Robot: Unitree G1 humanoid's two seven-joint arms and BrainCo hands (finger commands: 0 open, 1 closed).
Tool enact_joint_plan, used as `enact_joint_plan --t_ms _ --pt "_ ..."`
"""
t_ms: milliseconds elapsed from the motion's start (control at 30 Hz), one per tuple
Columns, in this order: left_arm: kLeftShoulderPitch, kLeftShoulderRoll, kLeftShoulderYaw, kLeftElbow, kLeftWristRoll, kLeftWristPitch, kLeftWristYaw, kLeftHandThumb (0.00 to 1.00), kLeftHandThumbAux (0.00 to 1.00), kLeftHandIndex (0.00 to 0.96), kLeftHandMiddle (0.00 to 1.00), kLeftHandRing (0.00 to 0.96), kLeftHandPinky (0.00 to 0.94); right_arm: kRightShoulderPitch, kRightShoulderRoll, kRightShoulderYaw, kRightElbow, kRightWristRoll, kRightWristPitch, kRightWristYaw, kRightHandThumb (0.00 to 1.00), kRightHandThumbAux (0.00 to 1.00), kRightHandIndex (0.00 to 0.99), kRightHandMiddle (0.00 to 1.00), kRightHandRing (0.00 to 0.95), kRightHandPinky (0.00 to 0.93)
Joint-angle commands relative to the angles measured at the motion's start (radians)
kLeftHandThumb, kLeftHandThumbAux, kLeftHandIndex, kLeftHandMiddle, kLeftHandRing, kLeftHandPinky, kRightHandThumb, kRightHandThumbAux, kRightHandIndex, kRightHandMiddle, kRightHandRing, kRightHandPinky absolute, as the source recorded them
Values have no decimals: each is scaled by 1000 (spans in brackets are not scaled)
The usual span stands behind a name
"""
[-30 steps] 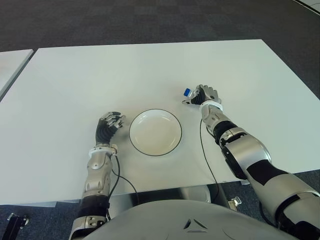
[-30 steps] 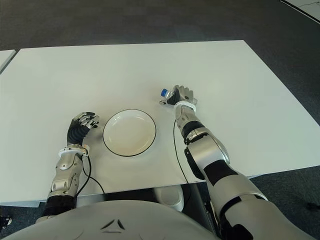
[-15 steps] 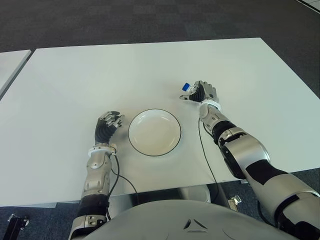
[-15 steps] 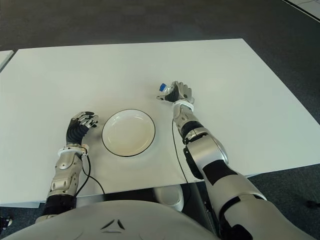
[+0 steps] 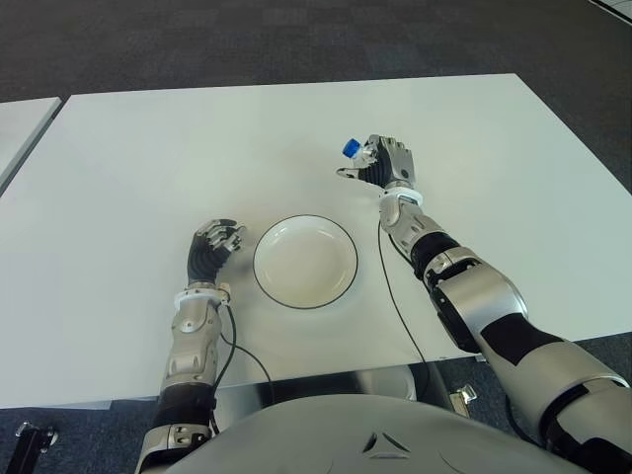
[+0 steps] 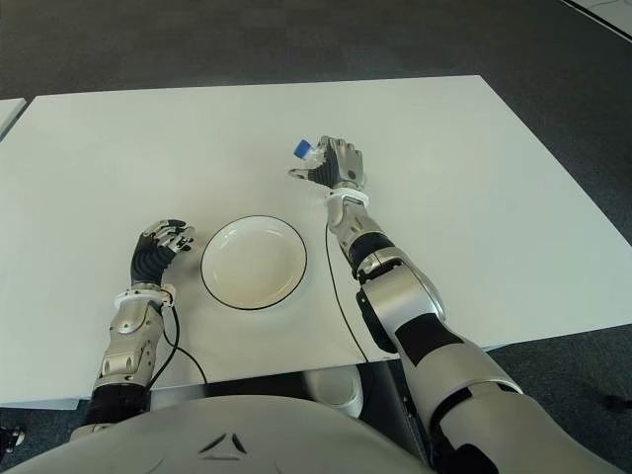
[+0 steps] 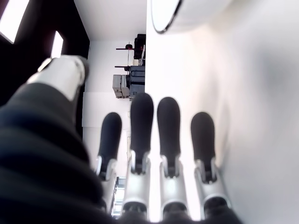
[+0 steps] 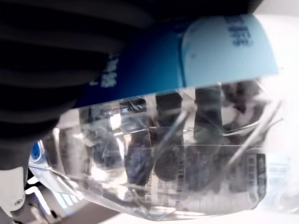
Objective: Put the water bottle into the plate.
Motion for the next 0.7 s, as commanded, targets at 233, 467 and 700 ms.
enact_joint_plan --t_ms 233,467,700 --pt "43 -13 -3 59 4 80 11 707 714 431 546 525 510 73 -25 16 -225 -9 -125 -16 720 715 440 882 878 879" --pt "45 -15 -5 47 9 94 17 706 714 430 544 526 516 135 -54 68 -376 -63 -183 10 717 716 440 881 877 868" --pt "47 -14 -6 51 8 84 9 707 714 431 549 525 511 213 -103 119 -518 -117 -292 34 714 717 440 882 879 871"
